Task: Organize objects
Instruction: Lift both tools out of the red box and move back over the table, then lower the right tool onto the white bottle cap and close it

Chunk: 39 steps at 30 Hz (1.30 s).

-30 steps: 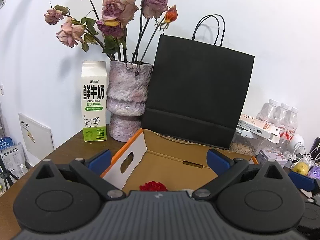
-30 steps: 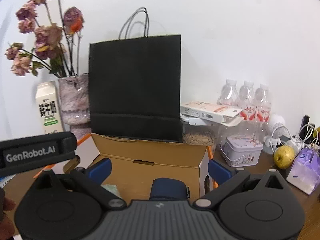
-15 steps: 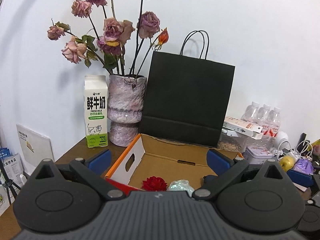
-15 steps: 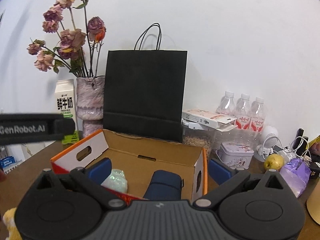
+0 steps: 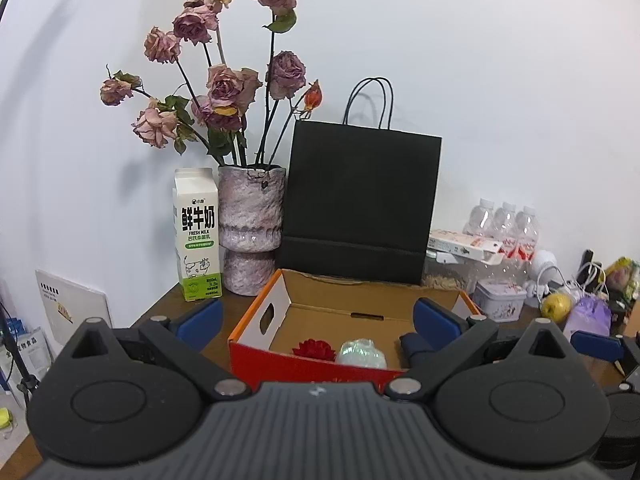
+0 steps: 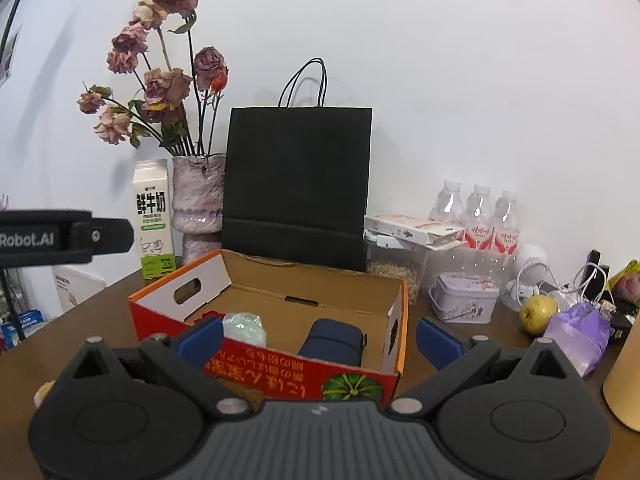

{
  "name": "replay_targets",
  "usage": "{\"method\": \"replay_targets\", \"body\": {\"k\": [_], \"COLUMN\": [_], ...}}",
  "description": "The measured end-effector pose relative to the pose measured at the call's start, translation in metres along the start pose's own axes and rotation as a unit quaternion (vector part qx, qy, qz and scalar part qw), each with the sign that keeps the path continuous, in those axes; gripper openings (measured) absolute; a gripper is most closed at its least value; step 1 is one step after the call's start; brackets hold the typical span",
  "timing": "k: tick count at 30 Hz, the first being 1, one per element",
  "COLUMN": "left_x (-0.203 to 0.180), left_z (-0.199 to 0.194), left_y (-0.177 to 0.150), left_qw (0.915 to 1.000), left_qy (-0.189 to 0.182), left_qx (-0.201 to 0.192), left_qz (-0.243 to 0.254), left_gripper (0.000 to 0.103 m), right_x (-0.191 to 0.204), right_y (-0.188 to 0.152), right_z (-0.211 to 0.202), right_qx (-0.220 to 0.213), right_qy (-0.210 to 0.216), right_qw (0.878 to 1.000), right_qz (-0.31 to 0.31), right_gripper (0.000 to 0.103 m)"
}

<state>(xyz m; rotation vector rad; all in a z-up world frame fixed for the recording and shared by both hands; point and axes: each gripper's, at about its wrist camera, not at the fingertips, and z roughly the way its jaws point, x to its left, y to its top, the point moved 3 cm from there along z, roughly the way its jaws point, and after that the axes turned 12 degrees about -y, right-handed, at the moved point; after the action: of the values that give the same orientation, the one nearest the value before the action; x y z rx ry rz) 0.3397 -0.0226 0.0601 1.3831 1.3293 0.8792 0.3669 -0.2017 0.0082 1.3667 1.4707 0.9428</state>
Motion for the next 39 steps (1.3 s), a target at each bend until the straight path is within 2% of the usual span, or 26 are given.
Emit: {"method": "replay_targets", "body": {"k": [8, 20, 26, 39], "left_x": [0.004, 0.016, 0.024, 0.036], "left_z": [-0.026, -0.047, -0.052, -0.055], "left_y": [-0.014, -0.042, -0.057, -0.082], "left_qw": [0.9999, 0.9994, 0.9989, 0.9980], "left_qy": [-0.006, -0.030, -0.036, -0.041], "left_qx": [-0.005, 0.015, 0.029, 0.048], "left_qz": [0.013, 0.011, -0.003, 0.003], "left_gripper": [0.103, 0.103, 0.103, 0.103], "right_x": [-0.010, -0.018, -0.022, -0.036], "right_y": [-0.027, -0.059, -0.075, -0.111], "right_z": [-0.019, -0.046, -0.056, -0.062], "right_qx": [0.007, 0.009, 0.014, 0.049], "right_qy": [-0.005, 0.001, -0.004, -0.031], "right_qw": [1.000, 1.000, 1.000, 0.998], "right_qz": [-0.002, -0.001, 0.001, 0.011], "right_gripper": [0.103, 0.103, 0.103, 0.103]}}
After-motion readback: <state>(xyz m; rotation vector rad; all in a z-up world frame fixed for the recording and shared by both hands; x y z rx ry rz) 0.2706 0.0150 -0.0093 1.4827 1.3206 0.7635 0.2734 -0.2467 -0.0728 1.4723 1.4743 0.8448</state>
